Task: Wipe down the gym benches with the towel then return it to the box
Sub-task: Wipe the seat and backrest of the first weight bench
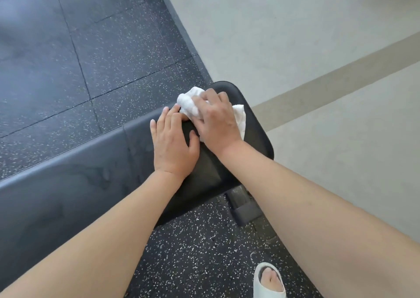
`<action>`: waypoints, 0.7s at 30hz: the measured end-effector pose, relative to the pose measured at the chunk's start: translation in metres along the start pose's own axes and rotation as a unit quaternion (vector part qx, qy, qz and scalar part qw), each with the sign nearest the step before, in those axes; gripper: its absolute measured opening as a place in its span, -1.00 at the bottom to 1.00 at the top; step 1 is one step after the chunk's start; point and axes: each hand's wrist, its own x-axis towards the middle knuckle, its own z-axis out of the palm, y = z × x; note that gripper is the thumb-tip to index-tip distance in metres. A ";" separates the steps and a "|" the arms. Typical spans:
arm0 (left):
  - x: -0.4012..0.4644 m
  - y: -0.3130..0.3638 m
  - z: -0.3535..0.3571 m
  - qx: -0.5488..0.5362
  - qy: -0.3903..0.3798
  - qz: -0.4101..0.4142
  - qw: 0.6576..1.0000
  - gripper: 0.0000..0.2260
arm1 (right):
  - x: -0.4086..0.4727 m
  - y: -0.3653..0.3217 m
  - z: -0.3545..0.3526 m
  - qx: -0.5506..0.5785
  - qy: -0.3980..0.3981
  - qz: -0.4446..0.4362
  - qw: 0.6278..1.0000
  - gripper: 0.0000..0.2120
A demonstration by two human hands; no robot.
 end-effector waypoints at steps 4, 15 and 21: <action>-0.010 -0.031 -0.028 0.005 -0.044 0.059 0.997 -0.62 | -0.010 -0.021 0.007 -0.003 0.021 0.017 1.000 -0.71; -0.160 -0.232 -0.152 0.121 -0.062 0.004 0.991 -0.51 | -0.074 -0.236 0.108 0.065 0.017 -0.068 0.995 -0.77; -0.218 -0.309 -0.202 0.096 -0.007 -0.117 0.988 -0.62 | -0.115 -0.369 0.164 0.100 -0.038 -0.133 0.985 -0.75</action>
